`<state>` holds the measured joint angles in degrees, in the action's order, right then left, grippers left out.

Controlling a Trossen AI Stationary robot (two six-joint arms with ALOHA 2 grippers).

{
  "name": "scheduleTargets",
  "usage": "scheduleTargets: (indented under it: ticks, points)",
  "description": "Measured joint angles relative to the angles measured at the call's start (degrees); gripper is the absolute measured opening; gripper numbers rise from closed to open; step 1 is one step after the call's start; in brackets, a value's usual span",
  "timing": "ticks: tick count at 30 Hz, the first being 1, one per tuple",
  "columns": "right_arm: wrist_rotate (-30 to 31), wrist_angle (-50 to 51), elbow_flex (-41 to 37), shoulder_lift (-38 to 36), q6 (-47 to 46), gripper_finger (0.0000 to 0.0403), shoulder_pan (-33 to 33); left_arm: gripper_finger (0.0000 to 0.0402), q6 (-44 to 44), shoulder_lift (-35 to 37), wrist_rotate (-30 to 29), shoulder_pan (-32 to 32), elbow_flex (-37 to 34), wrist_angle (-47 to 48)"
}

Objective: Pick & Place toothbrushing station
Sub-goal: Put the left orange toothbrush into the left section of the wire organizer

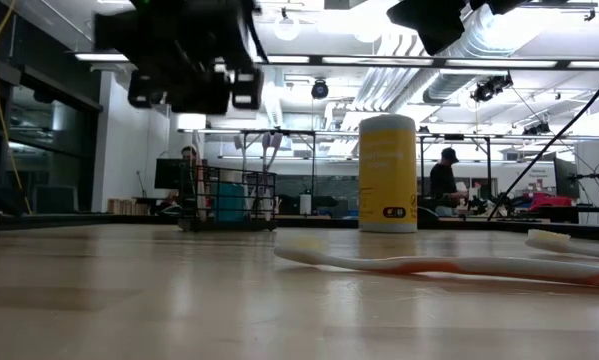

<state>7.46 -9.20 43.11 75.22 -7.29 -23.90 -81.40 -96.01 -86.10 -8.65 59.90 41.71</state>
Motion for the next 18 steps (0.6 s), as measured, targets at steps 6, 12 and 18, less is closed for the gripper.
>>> scheduleTargets:
  ticks: [6, 12, 18]
  points:
    - [0.00, 0.02, 0.00, 0.00, -0.01, 0.0238, 0.00, 0.0046, 9.64, 2.10, -0.29, -10.37, 0.02, -5.17]
    - [0.00, 0.04, 0.00, 0.01, -0.02, 0.0238, 0.00, 0.0046, 26.87, 3.74, 14.36, -14.69, 0.04, -20.83]
    - [0.00, 1.61, 0.02, 0.00, -1.99, 0.0238, 0.00, 0.0046, 53.52, 3.72, 28.76, -14.88, 0.03, -43.90]
